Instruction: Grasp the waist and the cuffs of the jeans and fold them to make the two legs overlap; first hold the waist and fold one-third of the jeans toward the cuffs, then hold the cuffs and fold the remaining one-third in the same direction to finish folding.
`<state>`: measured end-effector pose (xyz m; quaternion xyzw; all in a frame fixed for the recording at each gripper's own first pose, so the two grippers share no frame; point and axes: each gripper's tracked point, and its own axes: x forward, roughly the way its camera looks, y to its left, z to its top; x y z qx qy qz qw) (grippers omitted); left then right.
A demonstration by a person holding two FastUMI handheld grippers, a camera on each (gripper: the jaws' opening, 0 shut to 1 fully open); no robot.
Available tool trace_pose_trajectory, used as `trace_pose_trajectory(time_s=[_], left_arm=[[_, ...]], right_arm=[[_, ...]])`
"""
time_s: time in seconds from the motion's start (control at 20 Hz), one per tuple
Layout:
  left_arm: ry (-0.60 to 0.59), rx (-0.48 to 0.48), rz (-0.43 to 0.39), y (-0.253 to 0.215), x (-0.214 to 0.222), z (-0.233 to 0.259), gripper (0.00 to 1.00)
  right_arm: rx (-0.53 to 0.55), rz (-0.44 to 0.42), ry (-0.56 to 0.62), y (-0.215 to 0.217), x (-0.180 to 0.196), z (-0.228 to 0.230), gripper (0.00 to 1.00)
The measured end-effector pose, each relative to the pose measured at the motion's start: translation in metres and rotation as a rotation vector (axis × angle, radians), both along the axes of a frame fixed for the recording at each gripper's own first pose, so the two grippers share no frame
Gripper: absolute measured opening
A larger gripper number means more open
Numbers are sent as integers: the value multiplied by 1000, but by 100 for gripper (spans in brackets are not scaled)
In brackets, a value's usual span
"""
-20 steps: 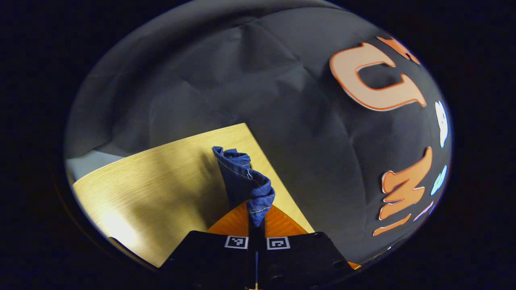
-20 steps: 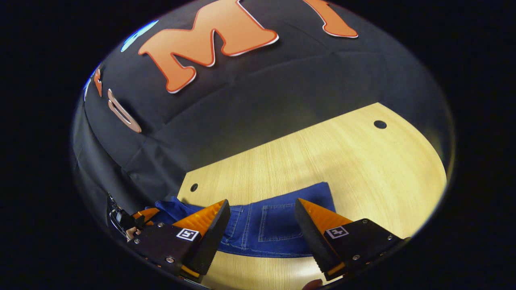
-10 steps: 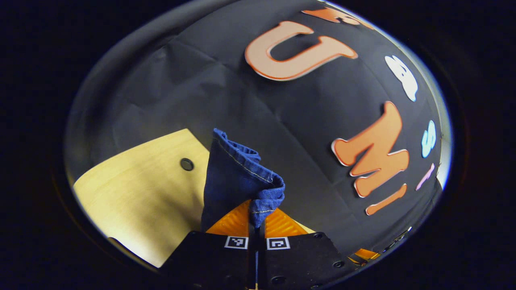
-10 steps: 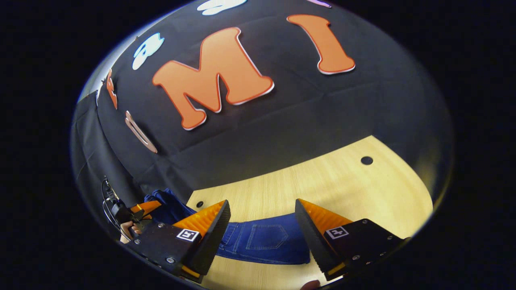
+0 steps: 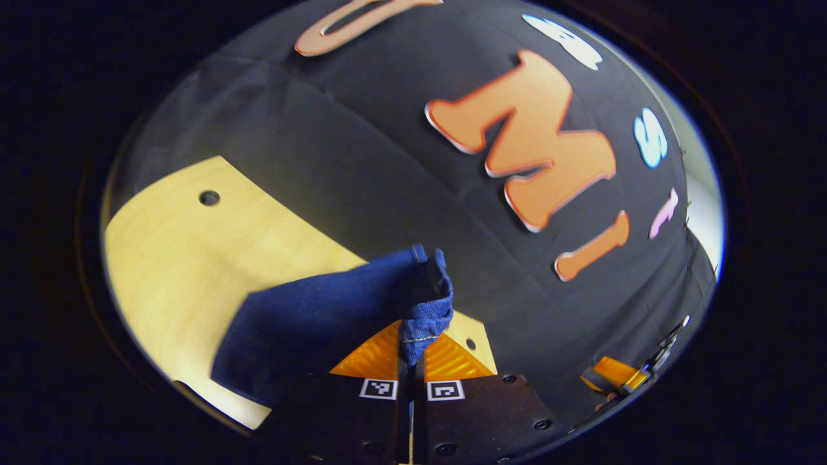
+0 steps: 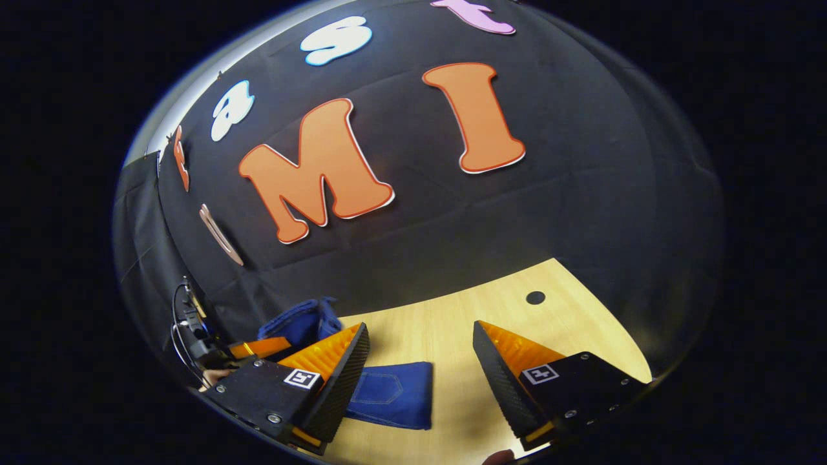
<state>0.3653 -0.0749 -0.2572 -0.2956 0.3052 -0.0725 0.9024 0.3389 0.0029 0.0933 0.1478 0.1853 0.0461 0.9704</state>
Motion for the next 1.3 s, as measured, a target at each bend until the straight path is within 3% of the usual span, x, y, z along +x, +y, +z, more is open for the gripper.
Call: trace_pose_trajectory(time_s=[0.15,0.35,0.5,0.6,0.7,0.75,0.85,1.0,1.15,1.3], left_arm=[[91,158,-94,-59,-21,-70,2],[176,388,-128,-74,-60,-142,2],[190,503,-125,-71,-65,-165,3],[196,494,-171,-83,-70,-164,4],[227,394,-230,-122,-81,-186,68],[230,407,-232,-127,-89,-178,100],[199,487,-262,-133,-89,-181,98],[149,492,-336,-138,-96,-161,99],[47,532,-332,-136,-90,-114,98],[-76,563,-261,-106,-85,-37,98]], right_arm=[[-26,-18,12,-28,-12,-10,98],[-43,-17,43,-51,-27,-25,98],[-91,-19,51,-66,-34,-33,98],[-110,-8,52,-72,-39,-35,98],[-117,6,47,-73,-44,-34,98],[-123,12,44,-73,-46,-33,98],[-127,28,36,-74,-52,-31,98],[-122,41,40,-72,-59,-29,98],[-121,52,43,-64,-70,-23,98],[-133,50,34,-54,-79,-15,98]])
